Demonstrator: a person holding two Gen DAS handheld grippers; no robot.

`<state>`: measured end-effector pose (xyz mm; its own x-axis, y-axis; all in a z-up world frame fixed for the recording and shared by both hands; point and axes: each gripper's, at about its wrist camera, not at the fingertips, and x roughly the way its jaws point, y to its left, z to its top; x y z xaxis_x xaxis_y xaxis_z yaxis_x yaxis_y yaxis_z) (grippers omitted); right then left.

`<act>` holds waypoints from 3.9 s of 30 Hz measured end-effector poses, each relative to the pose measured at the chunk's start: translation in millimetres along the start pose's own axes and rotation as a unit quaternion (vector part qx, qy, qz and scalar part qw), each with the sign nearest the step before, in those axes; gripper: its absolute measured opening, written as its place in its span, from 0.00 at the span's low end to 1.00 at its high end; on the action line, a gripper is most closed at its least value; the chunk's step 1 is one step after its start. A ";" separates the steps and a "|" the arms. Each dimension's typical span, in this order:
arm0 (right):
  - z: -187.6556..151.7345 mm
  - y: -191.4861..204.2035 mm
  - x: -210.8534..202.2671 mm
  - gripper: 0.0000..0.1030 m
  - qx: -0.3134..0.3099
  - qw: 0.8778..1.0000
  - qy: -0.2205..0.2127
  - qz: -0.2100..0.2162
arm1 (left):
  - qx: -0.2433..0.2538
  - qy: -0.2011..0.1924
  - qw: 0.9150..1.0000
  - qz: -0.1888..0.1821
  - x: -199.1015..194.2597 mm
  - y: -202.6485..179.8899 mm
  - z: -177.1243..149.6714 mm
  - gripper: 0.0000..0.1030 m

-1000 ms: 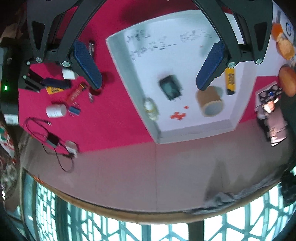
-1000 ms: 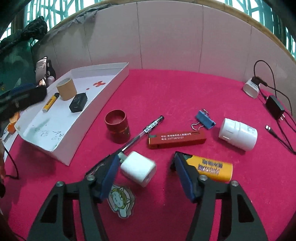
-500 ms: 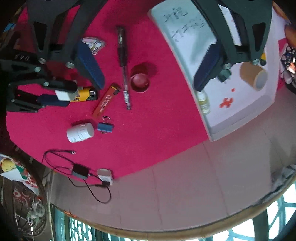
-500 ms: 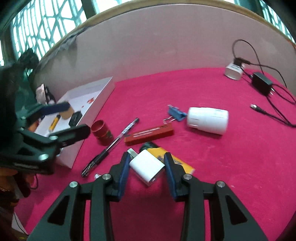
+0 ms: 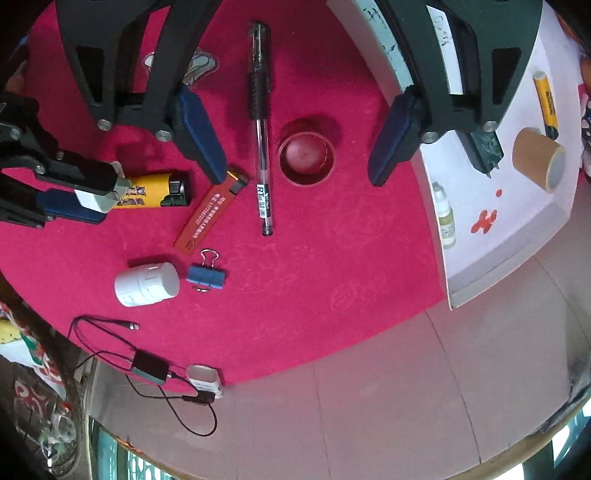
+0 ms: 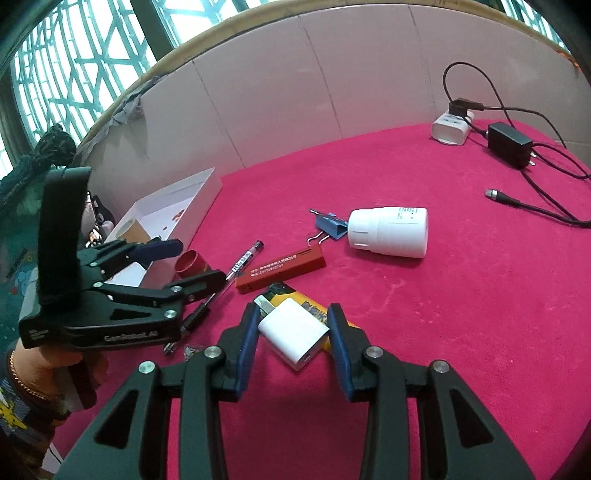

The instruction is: Organize rigid objects

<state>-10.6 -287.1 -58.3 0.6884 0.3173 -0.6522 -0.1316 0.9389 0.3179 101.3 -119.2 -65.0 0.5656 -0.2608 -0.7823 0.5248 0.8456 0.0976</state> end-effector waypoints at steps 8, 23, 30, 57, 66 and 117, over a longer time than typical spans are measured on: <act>2.2 -3.2 -6.7 0.36 0.007 1.000 -0.011 0.004 | -0.027 -0.001 1.000 -0.008 -4.3 5.5 -8.0 0.28; 24.4 10.5 -38.6 0.36 -0.013 0.998 -0.068 -0.009 | -0.083 -0.104 0.990 -0.045 -82.6 9.8 -10.1 0.27; 37.4 19.6 -50.7 0.36 -0.026 0.996 -0.088 -0.011 | -0.106 -0.136 0.984 -0.038 -104.1 24.9 -13.3 0.27; 71.6 118.3 -26.9 0.36 -0.124 0.988 -0.085 0.028 | -0.215 -0.168 0.961 0.048 -136.6 122.0 -64.5 0.27; 71.0 153.2 -0.8 0.36 -0.153 0.986 -0.054 0.047 | -0.260 -0.159 0.949 0.079 -138.1 164.2 -93.7 0.27; 30.0 223.0 78.2 1.00 -0.251 0.967 -0.038 0.004 | -0.293 -0.121 0.922 0.223 -118.8 190.3 -110.1 1.00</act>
<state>35.3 -57.0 -17.7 0.7343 0.3314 -0.5925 -0.4527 0.8894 -0.0636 64.0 124.0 -21.1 0.8044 0.1373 -0.5780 -0.1877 0.9818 -0.0279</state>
